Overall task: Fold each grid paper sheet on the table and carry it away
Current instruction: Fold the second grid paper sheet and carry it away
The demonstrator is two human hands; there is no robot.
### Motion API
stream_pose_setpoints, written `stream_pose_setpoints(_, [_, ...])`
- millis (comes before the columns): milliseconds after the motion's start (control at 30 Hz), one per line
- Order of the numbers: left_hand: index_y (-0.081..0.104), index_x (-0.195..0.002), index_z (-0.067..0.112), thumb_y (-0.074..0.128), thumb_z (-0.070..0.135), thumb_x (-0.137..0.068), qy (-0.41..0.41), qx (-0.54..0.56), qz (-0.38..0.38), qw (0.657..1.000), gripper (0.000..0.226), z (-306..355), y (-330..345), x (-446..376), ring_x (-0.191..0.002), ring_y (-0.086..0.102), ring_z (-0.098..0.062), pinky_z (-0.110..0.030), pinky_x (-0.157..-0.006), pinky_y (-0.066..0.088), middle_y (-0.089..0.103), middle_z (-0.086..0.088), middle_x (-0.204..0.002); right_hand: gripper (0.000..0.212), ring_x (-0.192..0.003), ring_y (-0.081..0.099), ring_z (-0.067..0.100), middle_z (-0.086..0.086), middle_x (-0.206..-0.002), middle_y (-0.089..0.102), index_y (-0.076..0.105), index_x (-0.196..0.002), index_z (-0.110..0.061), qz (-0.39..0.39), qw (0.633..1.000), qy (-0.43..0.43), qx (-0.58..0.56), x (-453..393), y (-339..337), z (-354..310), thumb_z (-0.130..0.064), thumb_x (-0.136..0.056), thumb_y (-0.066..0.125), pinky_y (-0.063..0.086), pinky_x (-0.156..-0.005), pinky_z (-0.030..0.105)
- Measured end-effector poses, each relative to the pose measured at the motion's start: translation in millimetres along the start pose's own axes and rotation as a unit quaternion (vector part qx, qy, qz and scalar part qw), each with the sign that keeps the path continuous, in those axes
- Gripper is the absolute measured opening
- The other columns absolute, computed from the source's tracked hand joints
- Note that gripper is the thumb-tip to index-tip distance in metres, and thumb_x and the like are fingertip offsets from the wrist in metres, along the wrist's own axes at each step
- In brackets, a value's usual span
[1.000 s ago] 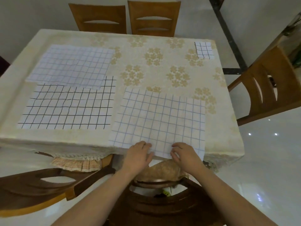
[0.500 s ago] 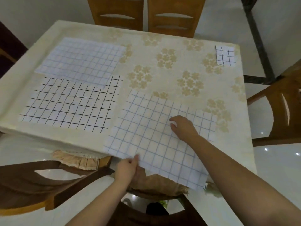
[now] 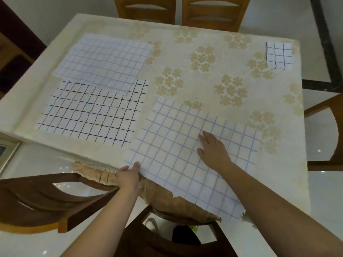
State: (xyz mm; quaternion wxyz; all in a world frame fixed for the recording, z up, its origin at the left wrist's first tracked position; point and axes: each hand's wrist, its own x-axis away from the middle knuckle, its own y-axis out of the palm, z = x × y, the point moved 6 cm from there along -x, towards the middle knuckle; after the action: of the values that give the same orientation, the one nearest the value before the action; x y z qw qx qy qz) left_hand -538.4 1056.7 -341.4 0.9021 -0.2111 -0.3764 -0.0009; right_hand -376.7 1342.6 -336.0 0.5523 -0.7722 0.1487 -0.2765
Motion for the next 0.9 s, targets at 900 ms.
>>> stream_pose_setpoints(900, [0.066,-0.094,0.050,0.056,0.033,-0.095,0.444,-0.114,-0.273,0.846,0.019,81,27,137,-0.089,0.065,0.006,-0.012,-0.074,0.050,0.071,0.023,-0.093,0.050,-0.141,0.030,0.022,0.006,-0.154,0.033,0.034,-0.148,-0.013,0.074,0.955,0.116,-0.264,27,-39,6,-0.033,-0.102,0.040,0.025,-0.111,0.031])
